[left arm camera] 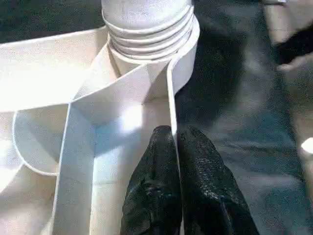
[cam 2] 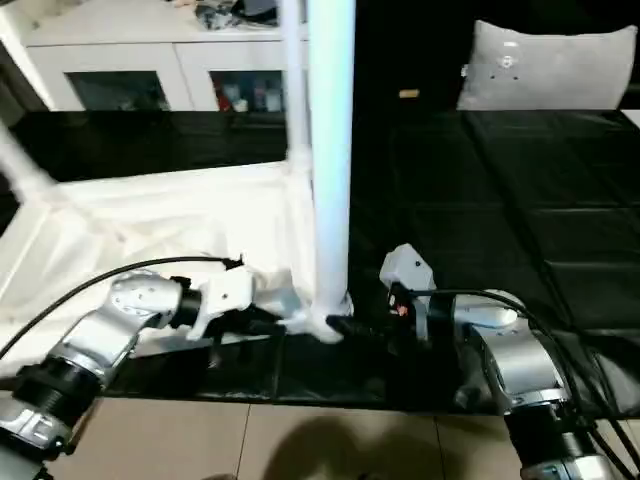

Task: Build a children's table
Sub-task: Rotate leg to tighten

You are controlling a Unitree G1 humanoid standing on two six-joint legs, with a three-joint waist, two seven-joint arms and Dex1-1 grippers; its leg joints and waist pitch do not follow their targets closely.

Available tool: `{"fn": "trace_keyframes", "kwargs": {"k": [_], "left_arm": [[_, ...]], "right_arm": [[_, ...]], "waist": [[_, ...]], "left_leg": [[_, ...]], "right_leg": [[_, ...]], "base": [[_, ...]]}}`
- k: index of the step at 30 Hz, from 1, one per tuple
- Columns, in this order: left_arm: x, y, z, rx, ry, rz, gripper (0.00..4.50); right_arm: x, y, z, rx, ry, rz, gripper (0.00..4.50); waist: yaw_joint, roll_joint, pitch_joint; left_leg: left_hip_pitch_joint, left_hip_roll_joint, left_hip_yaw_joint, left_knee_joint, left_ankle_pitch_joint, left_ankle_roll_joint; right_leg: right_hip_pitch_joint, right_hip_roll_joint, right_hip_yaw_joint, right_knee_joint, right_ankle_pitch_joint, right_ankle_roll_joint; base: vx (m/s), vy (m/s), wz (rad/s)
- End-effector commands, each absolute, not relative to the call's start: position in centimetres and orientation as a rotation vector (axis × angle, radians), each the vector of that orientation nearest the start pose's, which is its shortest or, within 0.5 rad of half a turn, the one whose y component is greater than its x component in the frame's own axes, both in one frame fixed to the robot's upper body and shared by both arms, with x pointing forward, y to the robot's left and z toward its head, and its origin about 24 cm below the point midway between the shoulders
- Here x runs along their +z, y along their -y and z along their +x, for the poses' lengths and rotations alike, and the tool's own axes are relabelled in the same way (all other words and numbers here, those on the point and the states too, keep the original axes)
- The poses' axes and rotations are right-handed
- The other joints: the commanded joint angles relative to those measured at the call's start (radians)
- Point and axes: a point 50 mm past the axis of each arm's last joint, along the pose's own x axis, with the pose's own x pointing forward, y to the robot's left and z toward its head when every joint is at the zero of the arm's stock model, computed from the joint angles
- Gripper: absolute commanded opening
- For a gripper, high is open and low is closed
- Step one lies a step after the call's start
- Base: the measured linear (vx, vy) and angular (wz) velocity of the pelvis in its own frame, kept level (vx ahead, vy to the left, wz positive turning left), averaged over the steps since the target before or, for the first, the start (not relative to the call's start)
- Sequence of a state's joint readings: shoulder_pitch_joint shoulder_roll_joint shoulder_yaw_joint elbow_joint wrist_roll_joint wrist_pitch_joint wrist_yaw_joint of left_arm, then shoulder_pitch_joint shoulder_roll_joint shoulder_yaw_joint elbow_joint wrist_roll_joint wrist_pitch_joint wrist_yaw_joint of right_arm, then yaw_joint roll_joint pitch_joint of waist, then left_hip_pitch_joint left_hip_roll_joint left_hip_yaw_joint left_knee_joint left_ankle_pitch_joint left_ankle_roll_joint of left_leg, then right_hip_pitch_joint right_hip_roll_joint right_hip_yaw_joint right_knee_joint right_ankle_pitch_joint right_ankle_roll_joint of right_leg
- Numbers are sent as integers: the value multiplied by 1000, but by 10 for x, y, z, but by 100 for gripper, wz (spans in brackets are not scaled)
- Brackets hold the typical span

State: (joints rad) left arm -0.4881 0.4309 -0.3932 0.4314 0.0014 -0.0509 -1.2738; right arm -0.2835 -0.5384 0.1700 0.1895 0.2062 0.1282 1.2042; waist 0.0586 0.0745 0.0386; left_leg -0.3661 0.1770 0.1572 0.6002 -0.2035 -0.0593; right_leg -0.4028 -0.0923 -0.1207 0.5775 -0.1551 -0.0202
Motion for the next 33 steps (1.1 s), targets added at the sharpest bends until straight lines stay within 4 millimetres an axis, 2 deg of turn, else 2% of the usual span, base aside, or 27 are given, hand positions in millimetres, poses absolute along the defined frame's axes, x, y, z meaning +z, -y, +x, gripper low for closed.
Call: {"fn": "trace_keyframes", "kwargs": {"k": [1, 6, 10, 11, 14, 24, 28, 29, 30, 33], "left_arm": [[49, -118, 283, -1643, -355, 582, 0], [50, -118, 281, -1702, -355, 582, 0], [50, -117, 280, -1730, -351, 583, 0], [50, -116, 279, -1744, -351, 584, 0], [50, -116, 279, -1751, -351, 584, 0], [48, -117, 278, -1762, -363, 569, 0], [47, -117, 275, -1771, -372, 552, 0], [47, -117, 275, -1773, -372, 550, 0], [47, -116, 274, -1767, -368, 534, 0], [49, -107, 279, -1663, -361, 455, 0]], "right_arm": [[68, 171, 266, 1355, -283, -304, 446], [67, 167, 257, 1476, -327, -294, 446], [64, 164, 257, 1484, -331, -291, 411], [63, 162, 257, 1492, -335, -275, 409], [62, 161, 257, 1497, -336, -268, 386], [60, 161, 256, 1497, -337, -240, 287], [59, 155, 253, 1495, -320, -198, 270], [59, 153, 253, 1490, -316, -180, 267], [59, 150, 252, 1480, -308, -161, 266], [57, 141, 258, 1373, -286, -119, 264]], "waist": [[2, -14, -63], [14, -14, -61], [21, -16, -61], [24, -13, -62], [28, -14, -64], [28, -16, -64], [28, -15, -64], [28, -11, -64], [25, -12, -63], [23, -13, -61]], "left_leg": [[-1, 53, -7, -69, -174, 120], [1, 54, -7, -70, -190, 112], [3, 55, -6, -71, -193, 99], [3, 55, -7, -71, -190, 98], [2, 56, -7, -70, -175, 98], [0, 54, -7, -69, -169, 99], [0, 54, -6, -68, -163, 101], [0, 54, -7, -69, -165, 100], [0, 54, -7, -70, -173, 98], [1, 55, -7, -73, -188, 87]], "right_leg": [[62, -64, 57, -64, -276, -190], [61, -64, 56, -67, -312, -182], [59, -64, 58, -68, -327, -175], [59, -65, 58, -68, -326, -174], [60, -64, 58, -64, -298, -178], [62, -64, 56, -65, -313, -169], [61, -64, 57, -65, -304, -170], [61, -63, 56, -64, -304, -171], [62, -62, 56, -65, -307, -171], [62, -63, 56, -68, -334, -165]], "base": [[0, 0, 0], [0, 0, 0], [0, 0, 0], [0, 0, 0], [0, 0, 0], [0, 0, 0], [0, 0, 0], [0, 0, 0], [0, 0, 0], [0, 0, 0]]}}
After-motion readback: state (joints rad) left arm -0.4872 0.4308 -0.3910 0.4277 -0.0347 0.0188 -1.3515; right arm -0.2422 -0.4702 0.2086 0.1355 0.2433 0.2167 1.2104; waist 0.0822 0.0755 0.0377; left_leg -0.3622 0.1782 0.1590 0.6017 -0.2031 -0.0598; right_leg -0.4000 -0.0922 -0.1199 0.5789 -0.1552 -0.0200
